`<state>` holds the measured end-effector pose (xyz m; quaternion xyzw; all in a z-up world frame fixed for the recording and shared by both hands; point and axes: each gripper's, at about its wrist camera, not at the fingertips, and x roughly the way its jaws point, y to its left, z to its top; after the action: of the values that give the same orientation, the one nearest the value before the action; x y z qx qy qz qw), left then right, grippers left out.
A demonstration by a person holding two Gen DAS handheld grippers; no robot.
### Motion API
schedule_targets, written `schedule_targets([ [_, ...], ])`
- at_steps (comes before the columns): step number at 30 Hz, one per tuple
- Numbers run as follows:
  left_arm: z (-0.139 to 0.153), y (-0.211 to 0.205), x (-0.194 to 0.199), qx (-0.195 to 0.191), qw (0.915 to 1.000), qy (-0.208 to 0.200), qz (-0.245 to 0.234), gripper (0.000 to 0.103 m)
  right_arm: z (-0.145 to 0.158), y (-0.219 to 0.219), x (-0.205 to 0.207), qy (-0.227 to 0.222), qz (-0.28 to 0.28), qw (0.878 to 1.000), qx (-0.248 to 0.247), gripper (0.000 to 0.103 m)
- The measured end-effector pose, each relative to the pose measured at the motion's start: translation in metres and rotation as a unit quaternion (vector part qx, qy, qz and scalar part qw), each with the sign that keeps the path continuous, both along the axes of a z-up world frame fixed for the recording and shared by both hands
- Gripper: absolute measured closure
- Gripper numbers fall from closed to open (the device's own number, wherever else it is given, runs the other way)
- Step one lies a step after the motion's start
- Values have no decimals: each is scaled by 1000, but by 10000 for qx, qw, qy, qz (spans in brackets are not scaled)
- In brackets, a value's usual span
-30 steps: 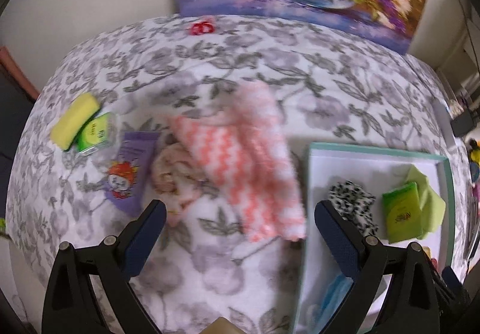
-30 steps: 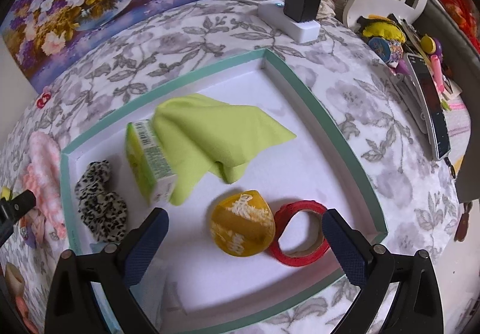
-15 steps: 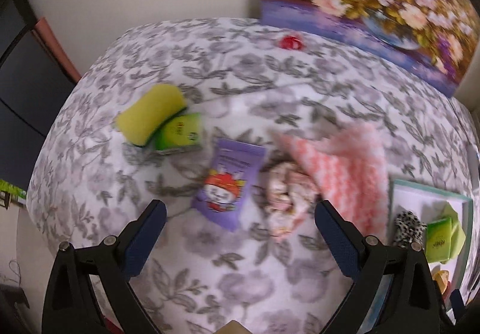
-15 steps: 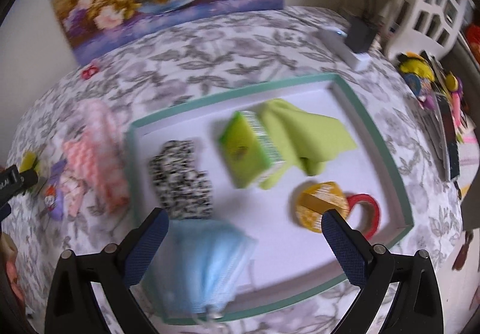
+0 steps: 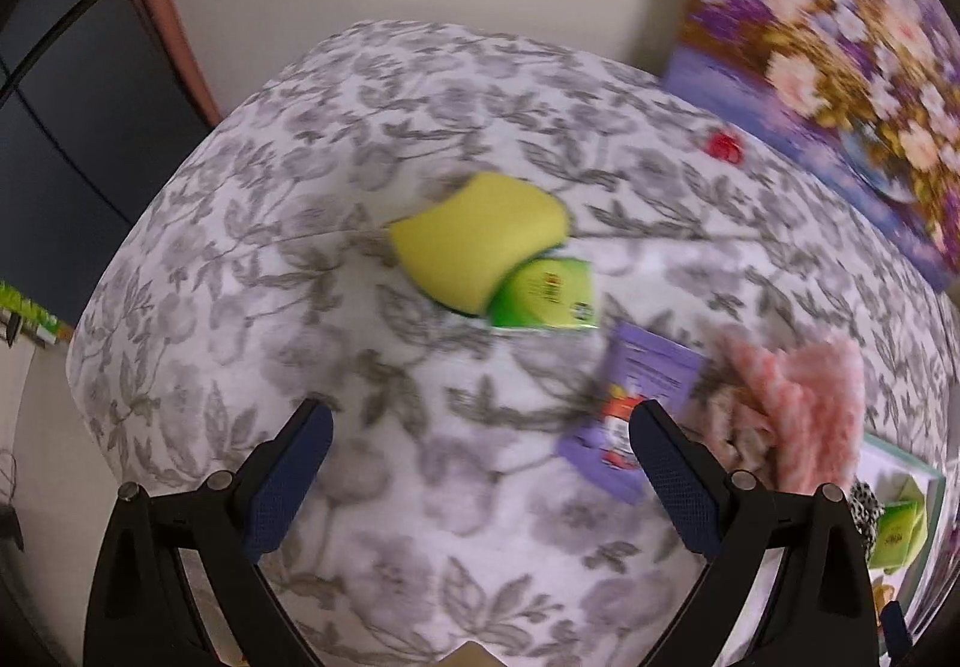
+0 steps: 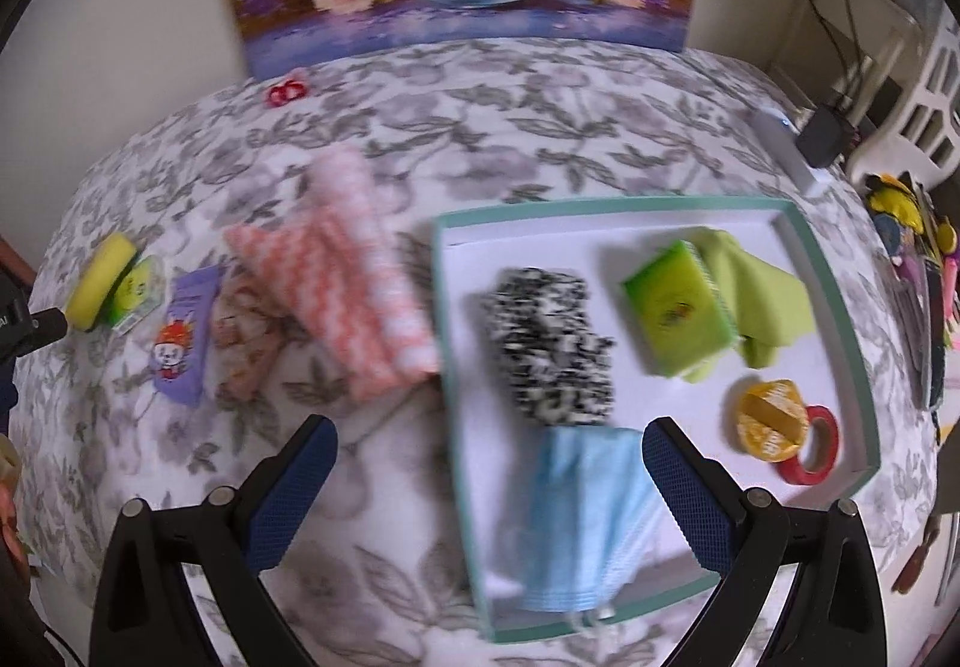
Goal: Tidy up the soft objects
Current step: 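Move the right gripper to the pink striped towel while the left gripper moves to the purple wipes packet, then grasp the pink striped towel with the right gripper while the left gripper grasps the purple wipes packet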
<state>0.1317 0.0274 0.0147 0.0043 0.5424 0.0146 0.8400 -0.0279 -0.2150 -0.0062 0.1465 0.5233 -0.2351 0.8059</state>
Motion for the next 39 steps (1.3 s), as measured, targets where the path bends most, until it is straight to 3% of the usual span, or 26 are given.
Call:
schedule_targets([
  [7, -6, 46, 13, -81, 9993, 45, 360, 4, -4, 30, 25, 61, 282, 9996, -59, 0],
  [12, -12, 56, 19, -189, 9988, 91, 434, 4, -5, 36, 46, 86, 411, 9990, -160, 0],
  [27, -44, -20, 29, -694, 9959, 508, -292, 4, -42, 35, 97, 485, 841, 9944, -420, 4],
  [39, -68, -63, 29, -600, 9931, 740, -678, 4, -56, 43, 117, 597, 1124, 9896, -675, 18],
])
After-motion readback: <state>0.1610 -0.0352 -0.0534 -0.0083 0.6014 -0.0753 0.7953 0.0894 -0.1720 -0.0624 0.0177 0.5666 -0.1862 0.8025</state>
